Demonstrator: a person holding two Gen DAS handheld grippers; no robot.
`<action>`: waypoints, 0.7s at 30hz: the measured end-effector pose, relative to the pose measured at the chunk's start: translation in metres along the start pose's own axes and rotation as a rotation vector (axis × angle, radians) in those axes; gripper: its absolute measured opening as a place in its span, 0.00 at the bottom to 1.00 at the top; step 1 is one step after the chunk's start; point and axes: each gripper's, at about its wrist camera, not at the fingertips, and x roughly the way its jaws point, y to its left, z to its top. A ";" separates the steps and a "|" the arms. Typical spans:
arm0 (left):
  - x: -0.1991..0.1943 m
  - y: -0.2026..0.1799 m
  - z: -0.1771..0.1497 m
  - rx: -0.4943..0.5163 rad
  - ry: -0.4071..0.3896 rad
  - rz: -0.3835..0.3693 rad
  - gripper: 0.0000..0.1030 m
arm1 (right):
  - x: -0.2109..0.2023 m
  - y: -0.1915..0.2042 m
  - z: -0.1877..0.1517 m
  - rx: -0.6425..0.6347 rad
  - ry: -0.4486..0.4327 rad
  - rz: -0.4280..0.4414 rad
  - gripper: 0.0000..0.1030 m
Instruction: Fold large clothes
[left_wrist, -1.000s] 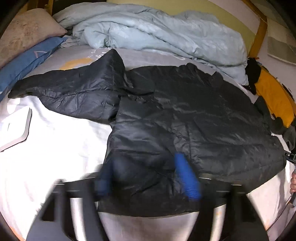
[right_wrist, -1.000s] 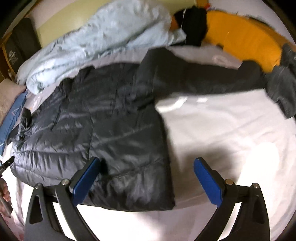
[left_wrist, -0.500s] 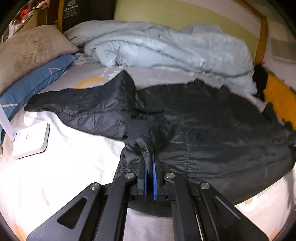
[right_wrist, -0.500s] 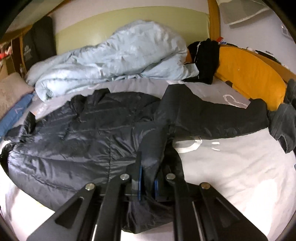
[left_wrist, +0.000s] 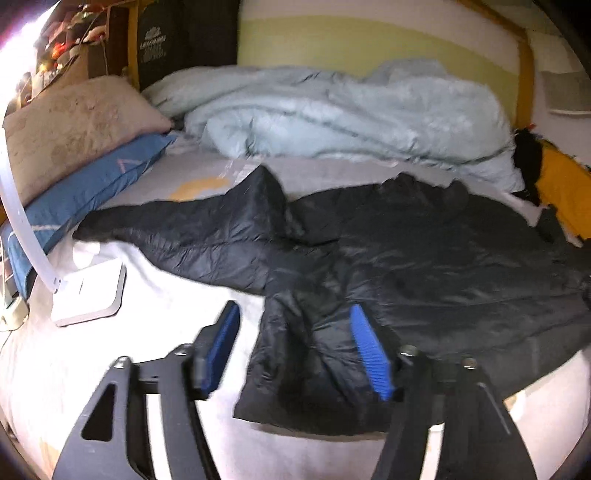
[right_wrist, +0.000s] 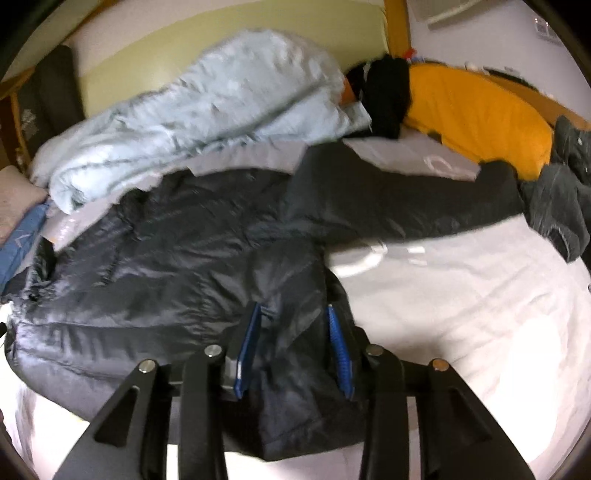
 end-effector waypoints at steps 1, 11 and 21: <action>-0.004 -0.002 0.000 0.001 -0.013 -0.014 0.67 | -0.007 0.005 -0.001 -0.004 -0.024 0.000 0.33; -0.025 -0.045 -0.011 0.107 -0.081 -0.074 0.70 | -0.023 0.044 -0.015 -0.101 -0.022 0.106 0.31; 0.005 -0.053 -0.021 0.073 0.103 -0.177 0.85 | -0.002 0.065 -0.030 -0.139 0.059 0.136 0.50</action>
